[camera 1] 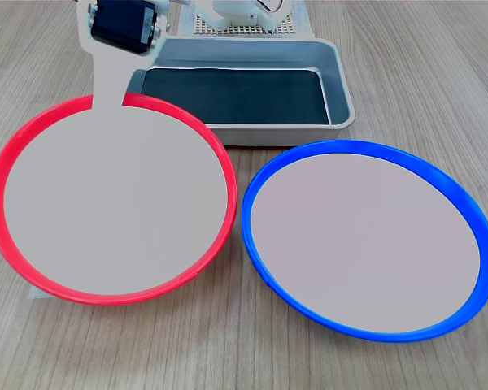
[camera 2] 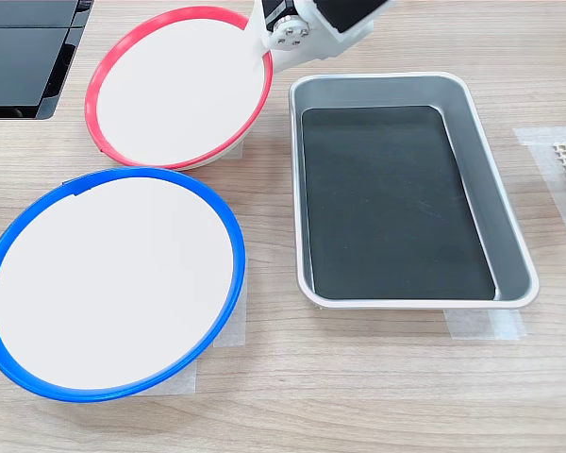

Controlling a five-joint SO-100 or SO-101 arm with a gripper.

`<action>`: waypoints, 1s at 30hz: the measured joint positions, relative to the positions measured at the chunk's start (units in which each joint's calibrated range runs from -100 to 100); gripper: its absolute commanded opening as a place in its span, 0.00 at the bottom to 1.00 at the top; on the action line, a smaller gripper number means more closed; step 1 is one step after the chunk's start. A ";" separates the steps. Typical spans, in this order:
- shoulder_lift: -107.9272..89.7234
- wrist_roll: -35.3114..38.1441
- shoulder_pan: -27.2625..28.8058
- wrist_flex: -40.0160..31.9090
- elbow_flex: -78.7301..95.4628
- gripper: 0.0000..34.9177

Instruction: Lift the stacked dish and set it down on the table.

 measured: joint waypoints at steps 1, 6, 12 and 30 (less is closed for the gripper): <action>0.85 0.00 -0.09 -0.41 -0.64 0.00; 3.32 -0.39 -0.44 -1.63 -2.99 0.00; 4.86 -0.88 -1.59 -3.43 -4.08 0.00; 5.20 4.10 -2.04 -2.77 -4.17 0.01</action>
